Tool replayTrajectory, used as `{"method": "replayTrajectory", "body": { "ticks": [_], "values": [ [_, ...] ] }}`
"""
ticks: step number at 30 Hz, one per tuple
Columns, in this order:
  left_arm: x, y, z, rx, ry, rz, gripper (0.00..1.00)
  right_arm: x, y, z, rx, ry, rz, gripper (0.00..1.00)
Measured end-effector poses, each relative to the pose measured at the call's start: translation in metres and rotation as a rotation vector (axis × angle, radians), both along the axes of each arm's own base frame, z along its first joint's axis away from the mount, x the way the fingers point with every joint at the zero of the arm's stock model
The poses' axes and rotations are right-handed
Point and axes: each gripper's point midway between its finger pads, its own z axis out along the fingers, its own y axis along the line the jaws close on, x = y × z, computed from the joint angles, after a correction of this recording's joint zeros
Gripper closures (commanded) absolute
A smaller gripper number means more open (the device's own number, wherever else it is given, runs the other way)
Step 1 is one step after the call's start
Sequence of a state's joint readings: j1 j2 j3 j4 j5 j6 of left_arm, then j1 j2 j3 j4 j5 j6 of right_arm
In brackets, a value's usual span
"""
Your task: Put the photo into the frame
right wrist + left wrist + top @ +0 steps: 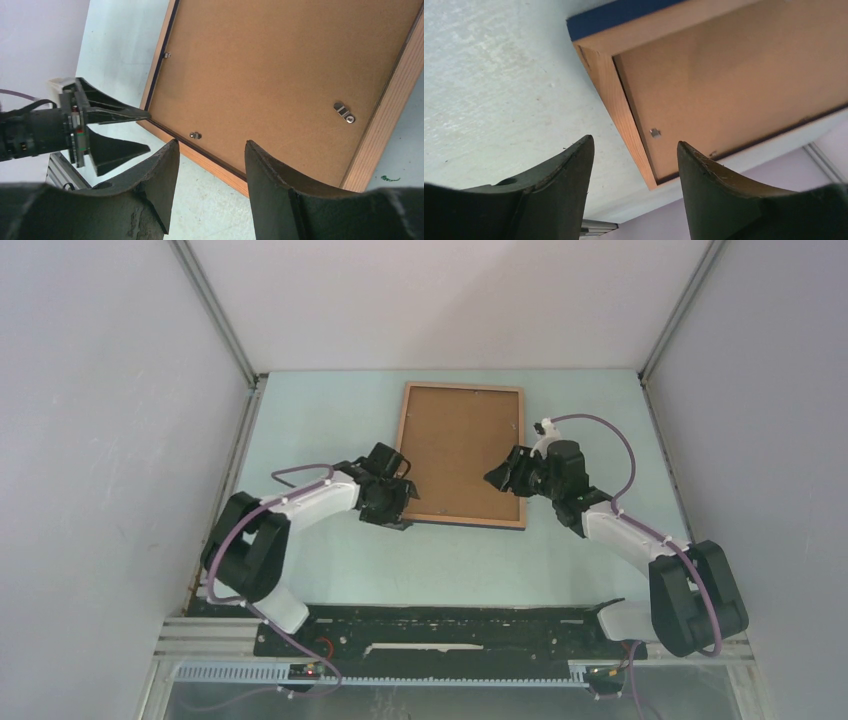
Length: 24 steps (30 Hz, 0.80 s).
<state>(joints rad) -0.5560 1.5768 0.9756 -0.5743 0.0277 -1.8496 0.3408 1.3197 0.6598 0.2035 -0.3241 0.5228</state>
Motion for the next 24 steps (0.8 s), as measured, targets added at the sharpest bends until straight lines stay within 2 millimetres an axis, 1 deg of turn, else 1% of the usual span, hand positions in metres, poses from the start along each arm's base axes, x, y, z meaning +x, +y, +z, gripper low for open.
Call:
{"method": "replayTrajectory", "body": {
  "ticks": [5,6,7,9,11,12,15,17,18,20,24],
  "values": [
    [-0.001,-0.007,-0.023,-0.010,0.072,0.044,0.36,0.000,0.000,-0.001,-0.002,0.003,-0.001,0.41],
    [0.000,-0.008,-0.027,-0.015,0.081,0.049,0.41,-0.001,-0.001,-0.001,-0.004,0.006,-0.001,0.41],
    [0.000,-0.010,-0.030,-0.020,0.090,0.055,0.49,-0.001,-0.001,-0.002,-0.005,0.008,-0.002,0.41],
    [0.002,-0.013,-0.035,-0.031,0.099,0.071,0.57,-0.001,-0.001,-0.003,-0.009,0.011,-0.004,0.41],
    [0.005,-0.016,-0.037,-0.044,0.098,0.082,0.71,-0.001,-0.002,-0.003,-0.010,0.010,-0.006,0.41],
    [0.006,-0.017,-0.037,-0.048,0.100,0.087,0.76,-0.001,-0.002,-0.003,-0.010,0.010,-0.007,0.41],
    [0.004,-0.017,-0.040,-0.053,0.107,0.100,0.82,-0.001,-0.002,-0.003,-0.011,0.010,-0.006,0.41],
    [0.004,-0.018,-0.040,-0.056,0.105,0.102,0.94,-0.001,-0.002,-0.003,-0.011,0.010,-0.006,0.41],
    [0.005,-0.018,-0.040,-0.056,0.105,0.103,0.97,0.000,-0.002,-0.003,-0.011,0.010,-0.007,0.41],
    [0.004,-0.017,-0.041,-0.054,0.102,0.098,1.00,0.000,-0.002,-0.003,-0.011,0.010,-0.007,0.41],
    [0.006,-0.012,-0.041,0.000,0.075,0.033,1.00,0.000,-0.002,-0.003,-0.011,0.010,-0.007,0.40]
  ]
}}
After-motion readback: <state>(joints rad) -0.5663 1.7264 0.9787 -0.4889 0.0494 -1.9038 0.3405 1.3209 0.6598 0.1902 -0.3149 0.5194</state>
